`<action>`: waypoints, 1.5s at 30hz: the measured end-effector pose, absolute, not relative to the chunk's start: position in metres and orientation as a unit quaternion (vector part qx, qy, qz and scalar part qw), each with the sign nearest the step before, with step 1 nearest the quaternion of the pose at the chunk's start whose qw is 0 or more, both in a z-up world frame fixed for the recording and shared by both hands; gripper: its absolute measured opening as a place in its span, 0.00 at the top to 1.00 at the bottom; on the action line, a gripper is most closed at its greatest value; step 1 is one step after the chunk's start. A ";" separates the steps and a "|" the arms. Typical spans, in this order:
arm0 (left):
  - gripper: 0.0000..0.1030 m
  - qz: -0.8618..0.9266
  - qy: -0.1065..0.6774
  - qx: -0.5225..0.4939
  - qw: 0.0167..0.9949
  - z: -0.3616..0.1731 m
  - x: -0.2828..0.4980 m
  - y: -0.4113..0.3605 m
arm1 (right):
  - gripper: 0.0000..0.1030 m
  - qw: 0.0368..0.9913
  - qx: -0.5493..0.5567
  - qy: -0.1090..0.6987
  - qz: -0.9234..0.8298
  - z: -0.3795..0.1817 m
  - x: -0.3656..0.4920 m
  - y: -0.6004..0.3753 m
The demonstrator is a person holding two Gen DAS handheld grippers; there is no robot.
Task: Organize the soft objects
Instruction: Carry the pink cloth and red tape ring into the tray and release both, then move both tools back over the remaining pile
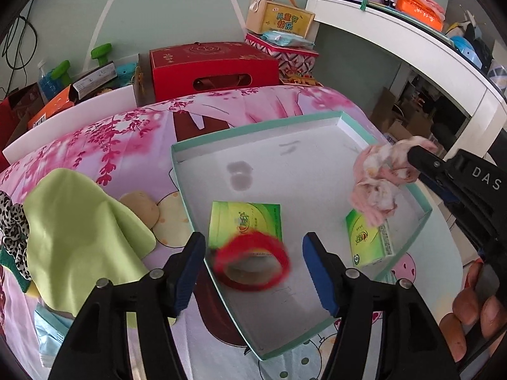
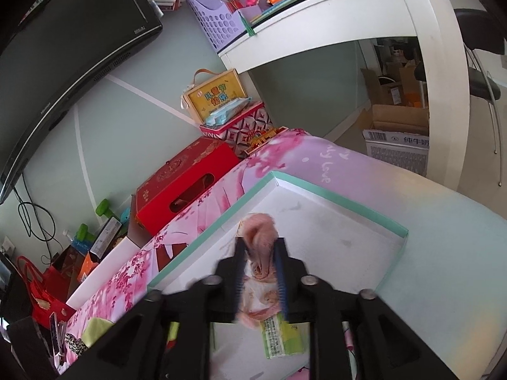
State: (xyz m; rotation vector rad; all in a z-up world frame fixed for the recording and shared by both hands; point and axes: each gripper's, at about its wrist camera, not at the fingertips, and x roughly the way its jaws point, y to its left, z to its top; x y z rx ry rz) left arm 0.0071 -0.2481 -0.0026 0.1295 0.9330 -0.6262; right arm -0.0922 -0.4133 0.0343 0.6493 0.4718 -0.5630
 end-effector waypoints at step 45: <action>0.00 -0.058 0.382 -0.057 0.921 0.057 0.076 -0.059 | 0.00 0.896 0.245 0.275 -0.249 0.038 -0.052 -0.362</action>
